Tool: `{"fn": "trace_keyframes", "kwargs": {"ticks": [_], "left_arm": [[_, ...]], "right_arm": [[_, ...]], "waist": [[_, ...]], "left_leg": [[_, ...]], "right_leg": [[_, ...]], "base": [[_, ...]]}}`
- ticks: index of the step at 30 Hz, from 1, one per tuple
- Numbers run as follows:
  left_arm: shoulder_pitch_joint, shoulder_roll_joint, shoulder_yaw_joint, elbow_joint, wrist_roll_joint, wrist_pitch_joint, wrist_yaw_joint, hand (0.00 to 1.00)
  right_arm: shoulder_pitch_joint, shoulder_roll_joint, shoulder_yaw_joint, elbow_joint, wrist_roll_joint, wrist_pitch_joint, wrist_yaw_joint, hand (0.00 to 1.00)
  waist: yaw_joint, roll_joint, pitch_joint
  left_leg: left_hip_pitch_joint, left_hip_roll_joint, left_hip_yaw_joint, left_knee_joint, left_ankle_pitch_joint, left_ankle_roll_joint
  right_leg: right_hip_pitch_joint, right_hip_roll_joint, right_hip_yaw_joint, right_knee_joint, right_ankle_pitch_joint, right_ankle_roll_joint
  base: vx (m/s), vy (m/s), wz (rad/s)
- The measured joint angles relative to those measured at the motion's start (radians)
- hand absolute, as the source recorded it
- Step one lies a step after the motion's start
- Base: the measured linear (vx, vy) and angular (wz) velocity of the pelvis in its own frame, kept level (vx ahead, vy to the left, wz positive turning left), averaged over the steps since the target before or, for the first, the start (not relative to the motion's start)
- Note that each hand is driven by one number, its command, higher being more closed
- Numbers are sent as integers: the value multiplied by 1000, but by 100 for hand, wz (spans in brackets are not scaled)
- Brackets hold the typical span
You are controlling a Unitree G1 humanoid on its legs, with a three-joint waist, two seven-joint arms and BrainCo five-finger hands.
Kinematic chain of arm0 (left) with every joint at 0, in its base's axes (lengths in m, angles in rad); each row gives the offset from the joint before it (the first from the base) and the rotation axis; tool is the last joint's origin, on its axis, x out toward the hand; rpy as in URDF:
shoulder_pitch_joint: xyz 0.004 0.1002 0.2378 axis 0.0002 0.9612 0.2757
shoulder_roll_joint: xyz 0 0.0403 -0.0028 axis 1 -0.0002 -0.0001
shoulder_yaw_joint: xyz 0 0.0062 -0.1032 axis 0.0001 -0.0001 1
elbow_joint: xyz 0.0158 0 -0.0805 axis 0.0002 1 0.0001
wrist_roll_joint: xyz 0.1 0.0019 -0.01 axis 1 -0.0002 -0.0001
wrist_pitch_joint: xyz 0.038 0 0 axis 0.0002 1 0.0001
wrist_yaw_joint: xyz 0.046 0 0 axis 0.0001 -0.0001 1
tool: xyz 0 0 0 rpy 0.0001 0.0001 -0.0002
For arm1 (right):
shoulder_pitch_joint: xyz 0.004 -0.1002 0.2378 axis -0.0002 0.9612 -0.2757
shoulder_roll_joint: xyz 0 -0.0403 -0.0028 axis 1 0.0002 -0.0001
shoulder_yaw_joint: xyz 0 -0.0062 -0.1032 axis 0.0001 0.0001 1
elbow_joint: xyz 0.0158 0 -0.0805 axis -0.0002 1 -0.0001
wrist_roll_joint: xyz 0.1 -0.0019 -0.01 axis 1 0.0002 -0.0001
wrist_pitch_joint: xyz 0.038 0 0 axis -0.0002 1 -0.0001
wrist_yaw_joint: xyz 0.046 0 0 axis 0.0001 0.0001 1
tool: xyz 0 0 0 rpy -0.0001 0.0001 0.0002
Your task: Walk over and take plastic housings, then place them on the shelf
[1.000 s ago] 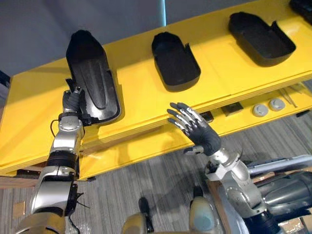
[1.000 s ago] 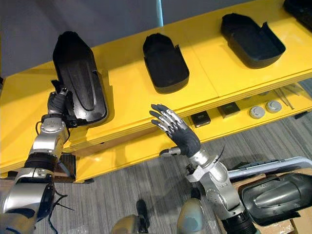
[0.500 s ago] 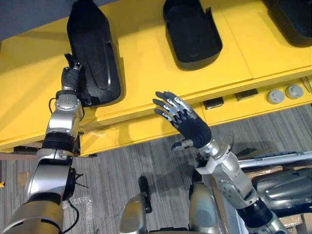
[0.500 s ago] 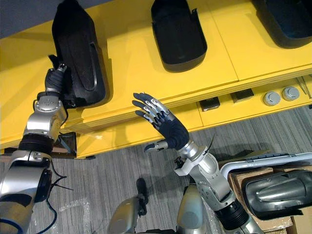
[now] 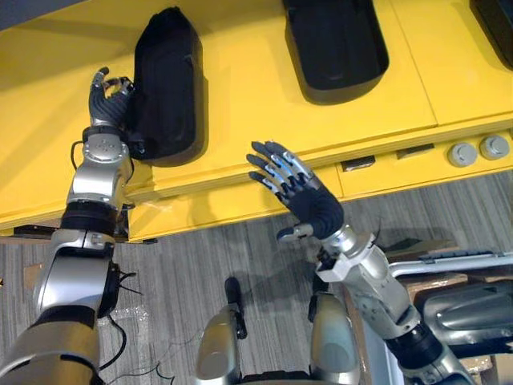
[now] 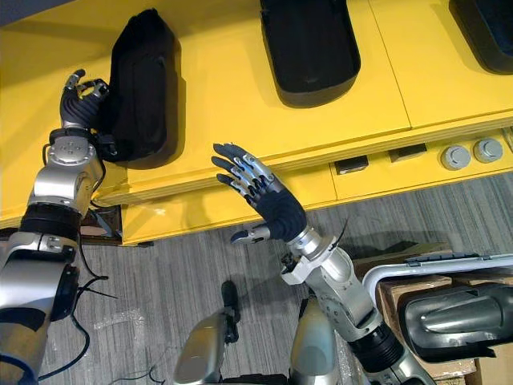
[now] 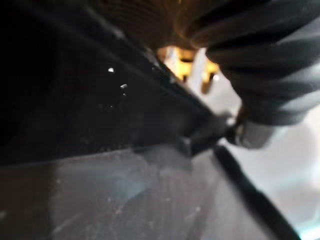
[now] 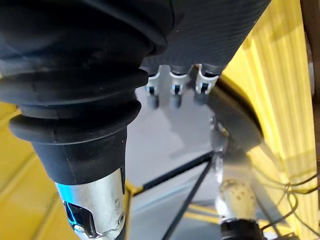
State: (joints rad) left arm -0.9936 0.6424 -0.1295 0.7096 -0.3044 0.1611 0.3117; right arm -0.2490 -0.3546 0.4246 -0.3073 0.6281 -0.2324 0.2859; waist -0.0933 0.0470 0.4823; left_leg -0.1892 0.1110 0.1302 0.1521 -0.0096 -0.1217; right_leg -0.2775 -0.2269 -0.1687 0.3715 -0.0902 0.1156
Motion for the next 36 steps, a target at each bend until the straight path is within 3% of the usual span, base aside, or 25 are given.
{"fn": "trace_keyframes", "kwargs": {"ticks": [7,8,12,16,18,23,24,27,28,33,36], "left_arm": [[-5,0,-6,29,-6,17,74,0],[-17,0,-7,36,-14,11,107,0],[-66,2,-2,62,-52,-21,169,0],[-68,19,-1,59,-51,-59,168,0],[-67,19,-1,46,-51,-83,163,0],[-60,19,0,-39,-58,-133,136,0],[-34,19,22,-83,-85,-164,114,0],[25,20,65,-179,-92,-212,71,0],[77,20,91,-254,-102,-231,41,100],[408,-2,233,-624,-169,-295,-69,100],[684,-122,322,-827,-191,-311,-120,100]], "right_arm": [[20,3,-1,1,-13,-22,-5,0],[41,3,-3,-1,-14,-43,-3,0],[85,13,-7,-1,-13,-53,11,0],[95,39,-13,-1,-13,-54,46,0],[114,51,-14,-1,-13,-54,60,0],[173,64,-8,0,-78,-72,62,0],[187,66,-1,0,-132,-77,56,0],[188,78,0,2,-153,-82,35,0],[193,78,1,3,-169,-87,24,0],[228,81,0,9,-214,-86,-48,0],[296,82,-5,18,-217,-82,-74,0]], "waist": [[-5,-6,2],[-6,-12,1],[-7,-24,-3],[-25,-42,-19],[-31,-51,-58],[-29,-51,-135],[-28,-47,-193],[-26,-41,-211],[-25,-32,-246],[-3,6,-291],[16,25,-323]], "left_leg": [[30,4,15,-5,0,0],[33,4,19,-6,0,0],[43,4,27,-16,0,0],[110,2,50,-47,0,0],[127,4,61,-68,0,0],[192,3,74,-108,0,0],[198,3,74,-116,0,0],[259,4,74,-140,0,0],[259,3,72,-151,0,0],[288,2,42,-160,0,0],[290,3,14,-161,0,0]], "right_leg": [[32,7,8,-30,16,3],[35,7,10,-35,18,4],[43,11,18,-54,31,5],[93,15,35,-82,35,9],[105,20,37,-103,38,12],[179,27,32,-169,50,21],[195,29,27,-195,55,23],[259,32,9,-221,57,23],[264,33,2,-235,58,24],[326,33,-35,-268,59,26],[360,33,-76,-287,58,27]], "base": [[2,0,-6],[0,12,-5],[1,7,-6],[38,12,-19],[56,3,-10],[98,17,-6],[137,11,0],[82,5,2],[51,5,10],[35,-5,18],[-3,-16,30]]}}
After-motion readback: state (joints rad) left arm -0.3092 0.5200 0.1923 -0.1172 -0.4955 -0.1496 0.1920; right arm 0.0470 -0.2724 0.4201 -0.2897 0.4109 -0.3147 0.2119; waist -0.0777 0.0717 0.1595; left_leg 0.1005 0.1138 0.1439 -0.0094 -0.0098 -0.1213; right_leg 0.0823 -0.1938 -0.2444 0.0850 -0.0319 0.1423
